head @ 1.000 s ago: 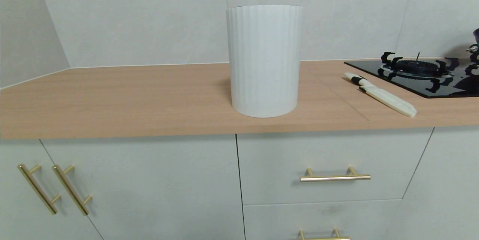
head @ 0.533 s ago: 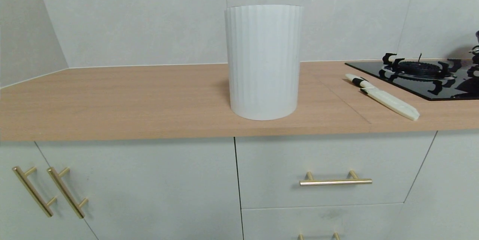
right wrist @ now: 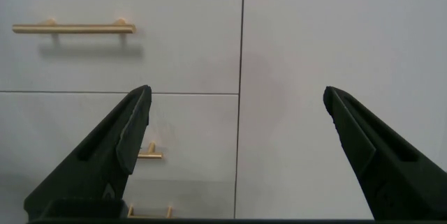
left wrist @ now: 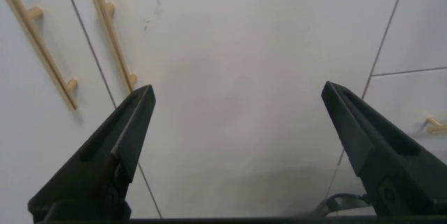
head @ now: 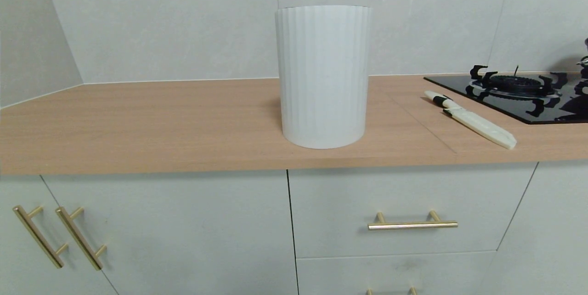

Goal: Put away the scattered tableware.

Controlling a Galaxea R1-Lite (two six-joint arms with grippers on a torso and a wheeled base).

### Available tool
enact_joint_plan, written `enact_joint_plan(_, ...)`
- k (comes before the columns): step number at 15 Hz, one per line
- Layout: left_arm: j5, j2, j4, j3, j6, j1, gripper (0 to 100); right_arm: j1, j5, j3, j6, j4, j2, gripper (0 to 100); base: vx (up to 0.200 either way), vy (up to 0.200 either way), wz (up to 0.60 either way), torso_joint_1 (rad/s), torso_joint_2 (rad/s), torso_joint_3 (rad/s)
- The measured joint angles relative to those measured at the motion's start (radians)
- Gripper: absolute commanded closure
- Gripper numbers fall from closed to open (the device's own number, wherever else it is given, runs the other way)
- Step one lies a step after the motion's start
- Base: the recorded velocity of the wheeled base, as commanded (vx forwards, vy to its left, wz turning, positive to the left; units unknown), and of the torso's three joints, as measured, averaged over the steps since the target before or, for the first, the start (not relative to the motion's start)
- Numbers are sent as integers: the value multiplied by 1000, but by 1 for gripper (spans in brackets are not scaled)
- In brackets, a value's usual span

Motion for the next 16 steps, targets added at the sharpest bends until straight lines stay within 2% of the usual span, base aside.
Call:
enact_joint_plan(4,0,0,1,0,0,0,0,0,0,0,0,0,0,0,0,0,0,76,-238,-250)
enact_joint_plan(16,0,0,0,0,0,0,0,0,0,0,0,0,0,0,0,0,0,184,-493,-286)
